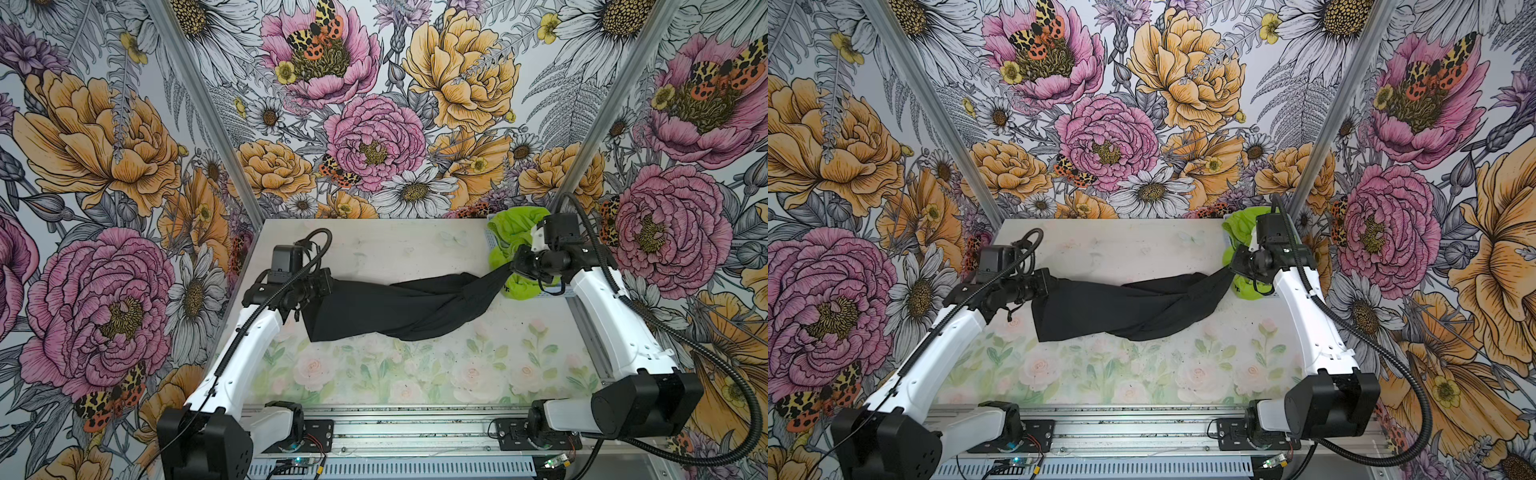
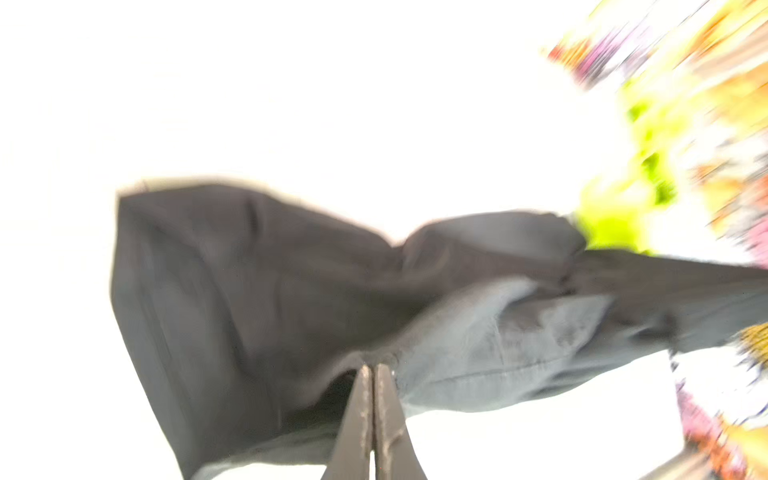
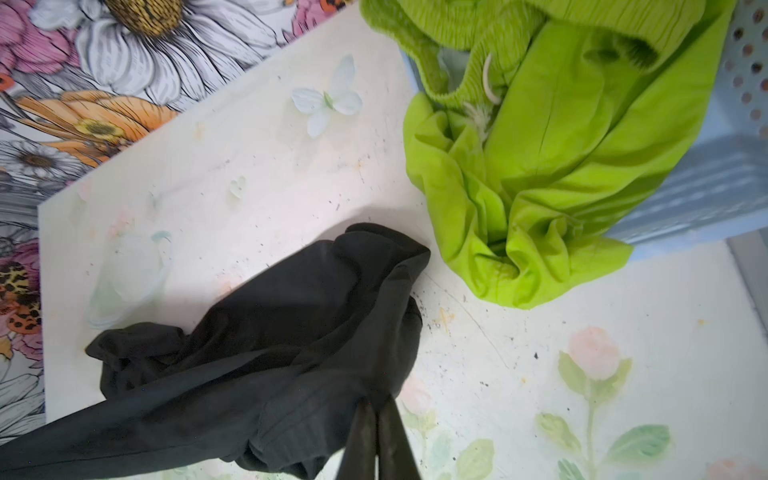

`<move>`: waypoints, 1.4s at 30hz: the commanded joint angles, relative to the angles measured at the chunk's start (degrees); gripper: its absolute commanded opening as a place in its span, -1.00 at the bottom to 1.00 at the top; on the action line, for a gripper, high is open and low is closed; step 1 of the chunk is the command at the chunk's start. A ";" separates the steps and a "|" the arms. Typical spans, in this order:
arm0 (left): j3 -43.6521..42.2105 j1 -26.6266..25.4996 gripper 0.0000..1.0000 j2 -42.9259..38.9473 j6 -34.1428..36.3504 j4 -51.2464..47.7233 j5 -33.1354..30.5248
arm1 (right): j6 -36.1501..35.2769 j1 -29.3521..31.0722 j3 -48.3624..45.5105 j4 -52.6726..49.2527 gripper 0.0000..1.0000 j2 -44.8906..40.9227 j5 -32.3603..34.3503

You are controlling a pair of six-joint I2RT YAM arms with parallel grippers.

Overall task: Fold and stack the mixed laundry pile
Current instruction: 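Lift the black shirt high with both grippers, stretching it between them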

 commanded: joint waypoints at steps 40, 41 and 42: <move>58.59 13.76 -1.00 21.00 -12.39 36.43 2.74 | -6.22 -2.52 70.40 27.47 -1.00 19.34 7.00; 59.30 13.78 -1.00 22.26 -12.34 36.82 2.65 | -6.22 -2.71 70.61 28.65 -1.00 20.52 6.83; 59.67 13.87 -1.00 23.66 -12.36 37.58 2.69 | -6.13 -2.91 70.82 30.04 -1.00 21.74 6.80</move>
